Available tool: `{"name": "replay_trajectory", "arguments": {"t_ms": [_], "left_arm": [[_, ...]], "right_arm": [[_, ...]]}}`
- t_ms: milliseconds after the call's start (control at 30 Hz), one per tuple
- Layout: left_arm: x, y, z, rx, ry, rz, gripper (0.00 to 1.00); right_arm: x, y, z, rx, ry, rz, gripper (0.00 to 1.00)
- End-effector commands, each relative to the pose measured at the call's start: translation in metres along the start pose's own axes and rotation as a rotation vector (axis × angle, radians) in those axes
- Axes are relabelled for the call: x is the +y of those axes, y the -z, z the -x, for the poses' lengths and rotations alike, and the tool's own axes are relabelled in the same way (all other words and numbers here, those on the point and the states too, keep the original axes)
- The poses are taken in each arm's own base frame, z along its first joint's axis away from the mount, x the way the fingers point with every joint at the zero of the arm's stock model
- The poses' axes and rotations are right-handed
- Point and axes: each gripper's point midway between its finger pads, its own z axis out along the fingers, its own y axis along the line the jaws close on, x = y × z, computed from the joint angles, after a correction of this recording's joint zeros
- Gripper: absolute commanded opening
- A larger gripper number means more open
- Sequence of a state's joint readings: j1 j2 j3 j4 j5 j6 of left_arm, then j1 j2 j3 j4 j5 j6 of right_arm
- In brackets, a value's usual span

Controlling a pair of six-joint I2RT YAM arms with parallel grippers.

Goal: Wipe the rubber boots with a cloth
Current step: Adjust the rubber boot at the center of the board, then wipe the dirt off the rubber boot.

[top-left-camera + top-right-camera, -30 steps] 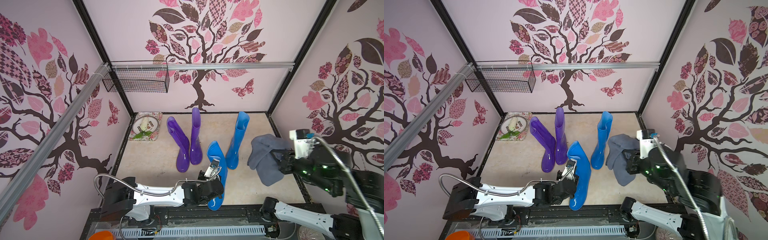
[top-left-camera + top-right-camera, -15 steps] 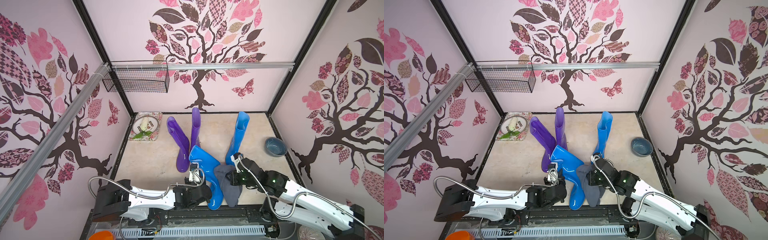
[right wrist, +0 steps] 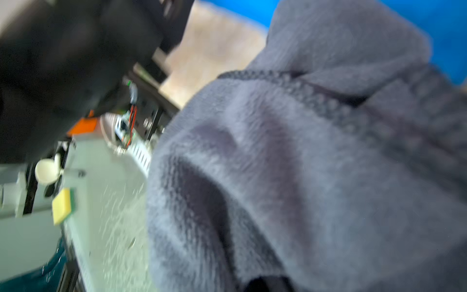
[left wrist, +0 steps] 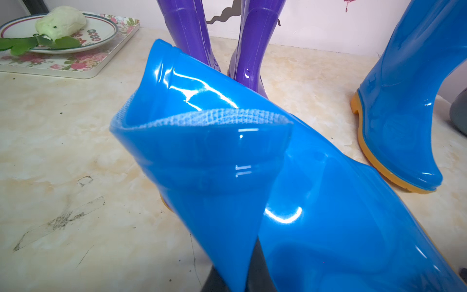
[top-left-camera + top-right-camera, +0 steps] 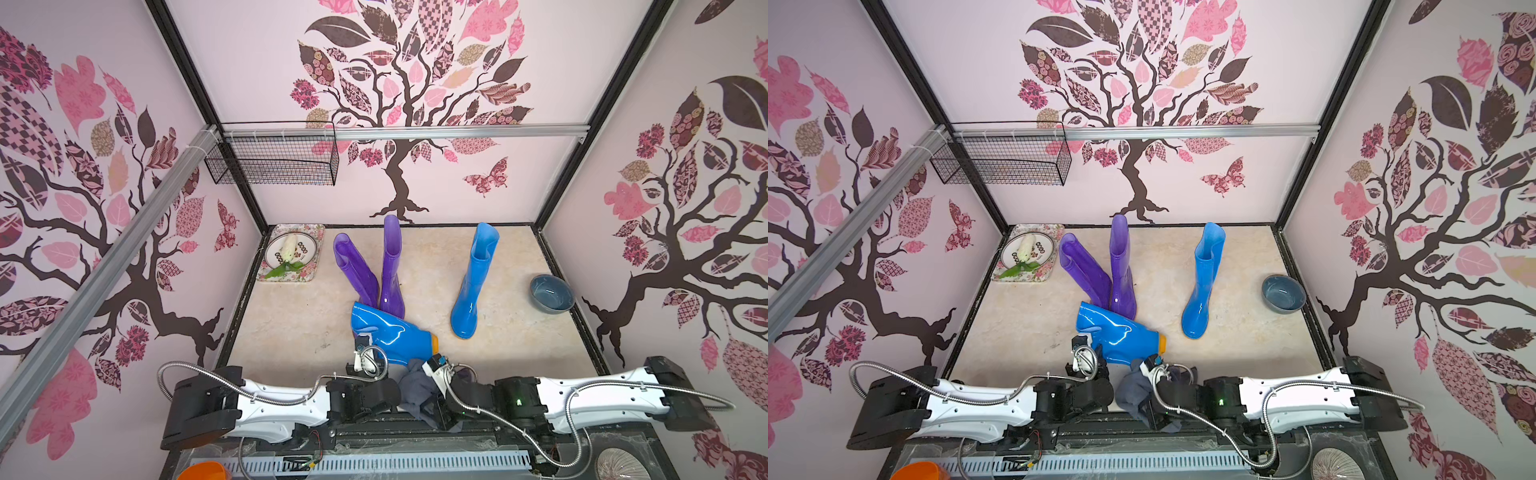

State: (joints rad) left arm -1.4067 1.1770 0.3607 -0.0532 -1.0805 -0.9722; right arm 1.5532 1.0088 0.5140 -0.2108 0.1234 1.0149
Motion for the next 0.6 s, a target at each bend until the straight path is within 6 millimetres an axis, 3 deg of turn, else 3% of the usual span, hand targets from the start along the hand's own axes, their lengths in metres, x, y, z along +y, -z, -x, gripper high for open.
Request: {"name": "replay_trajectory", "arguments": {"t_ms": [0, 67, 167, 267, 333, 433, 567], "left_arm": [[0.001, -0.001, -0.006, 0.01, -0.025, -0.003, 0.0], [-0.002, -0.001, -0.005, 0.016, -0.027, -0.018, 0.0], [-0.009, -0.001, -0.008, 0.035, -0.035, -0.043, 0.0], [-0.012, -0.001, -0.01, 0.046, -0.04, -0.055, 0.0], [-0.012, -0.001, -0.011, 0.05, -0.043, -0.057, 0.0], [-0.011, -0.001, -0.011, 0.047, -0.051, -0.055, 0.0], [-0.009, 0.0, -0.009, 0.04, -0.049, -0.057, 0.0]], "right_arm": [[-0.023, -0.001, 0.012, -0.09, -0.1, -0.128, 0.0], [-0.047, 0.014, 0.039, -0.184, -0.104, -0.213, 0.0], [-0.09, 0.032, 0.086, -0.228, -0.227, -0.202, 0.0], [-0.107, 0.054, 0.132, -0.281, -0.245, -0.184, 0.0], [-0.107, 0.059, 0.153, -0.283, -0.192, -0.196, 0.0], [-0.103, 0.045, 0.155, -0.187, -0.16, -0.201, 0.0], [-0.078, 0.023, 0.121, -0.107, -0.157, -0.078, 0.0]]}}
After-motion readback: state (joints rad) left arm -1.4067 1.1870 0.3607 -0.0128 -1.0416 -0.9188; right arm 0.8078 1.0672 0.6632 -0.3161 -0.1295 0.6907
